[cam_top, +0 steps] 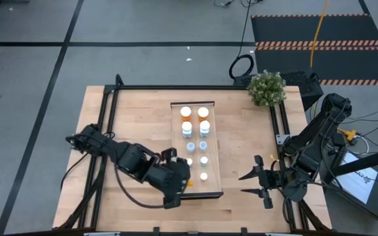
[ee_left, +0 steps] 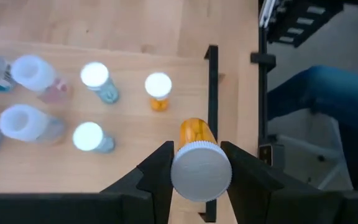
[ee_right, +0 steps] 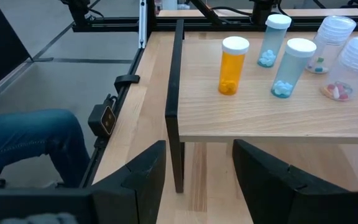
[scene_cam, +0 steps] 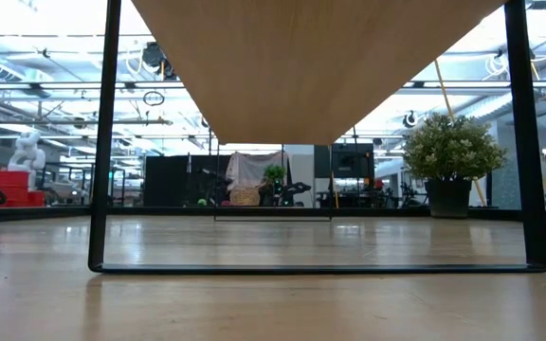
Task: Pick and place medicine bottles onto shelf by color
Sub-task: Put the orange pill on the shelf aligned with the other small orange pill bottle, then return to Home Position
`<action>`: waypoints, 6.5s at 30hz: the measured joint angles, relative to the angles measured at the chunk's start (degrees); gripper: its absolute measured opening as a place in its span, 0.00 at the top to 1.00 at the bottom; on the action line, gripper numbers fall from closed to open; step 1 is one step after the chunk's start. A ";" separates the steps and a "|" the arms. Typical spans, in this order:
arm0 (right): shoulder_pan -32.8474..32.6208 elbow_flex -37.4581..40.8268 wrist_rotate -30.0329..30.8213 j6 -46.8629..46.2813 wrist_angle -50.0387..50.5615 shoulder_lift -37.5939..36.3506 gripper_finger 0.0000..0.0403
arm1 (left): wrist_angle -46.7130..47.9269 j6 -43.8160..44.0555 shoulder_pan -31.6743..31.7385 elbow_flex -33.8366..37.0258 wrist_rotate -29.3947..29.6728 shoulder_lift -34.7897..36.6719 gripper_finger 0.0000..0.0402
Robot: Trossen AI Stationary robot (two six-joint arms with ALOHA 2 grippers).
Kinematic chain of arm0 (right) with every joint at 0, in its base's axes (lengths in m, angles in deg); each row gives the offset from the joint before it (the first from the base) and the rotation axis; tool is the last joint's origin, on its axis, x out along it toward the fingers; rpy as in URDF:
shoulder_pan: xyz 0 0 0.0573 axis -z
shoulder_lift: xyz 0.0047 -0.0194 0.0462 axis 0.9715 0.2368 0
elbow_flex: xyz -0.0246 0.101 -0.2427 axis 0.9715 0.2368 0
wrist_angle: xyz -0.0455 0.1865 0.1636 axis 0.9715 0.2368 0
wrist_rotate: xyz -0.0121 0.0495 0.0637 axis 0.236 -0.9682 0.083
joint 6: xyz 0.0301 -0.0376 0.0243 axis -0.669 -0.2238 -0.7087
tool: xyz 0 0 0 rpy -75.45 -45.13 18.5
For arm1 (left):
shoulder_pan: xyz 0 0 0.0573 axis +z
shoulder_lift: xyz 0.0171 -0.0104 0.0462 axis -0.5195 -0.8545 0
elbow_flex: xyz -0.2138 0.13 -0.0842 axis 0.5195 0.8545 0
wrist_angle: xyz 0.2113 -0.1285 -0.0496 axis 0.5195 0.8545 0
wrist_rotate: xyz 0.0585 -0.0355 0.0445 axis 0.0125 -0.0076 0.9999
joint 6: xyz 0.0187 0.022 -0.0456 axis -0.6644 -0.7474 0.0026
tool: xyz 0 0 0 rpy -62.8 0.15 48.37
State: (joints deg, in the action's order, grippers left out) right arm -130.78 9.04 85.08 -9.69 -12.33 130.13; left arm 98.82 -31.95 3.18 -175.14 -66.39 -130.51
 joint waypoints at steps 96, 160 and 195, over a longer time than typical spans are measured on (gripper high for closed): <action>0.00 0.00 -1.60 0.09 -0.02 0.00 0.55 | 5.31 -16.55 4.59 0.17 -0.32 -10.90 0.68; 0.02 0.04 0.24 11.66 -4.51 -6.17 0.55 | -4.38 -22.74 -1.02 0.09 17.27 0.41 0.45; 9.43 11.25 -5.00 24.83 -3.45 -21.61 1.00 | -27.18 -22.77 3.35 54.67 29.40 36.23 0.76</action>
State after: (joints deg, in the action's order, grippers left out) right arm -121.35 20.29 80.08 15.14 -15.77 108.53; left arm 71.64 -54.72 6.53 -120.47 -36.99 -94.28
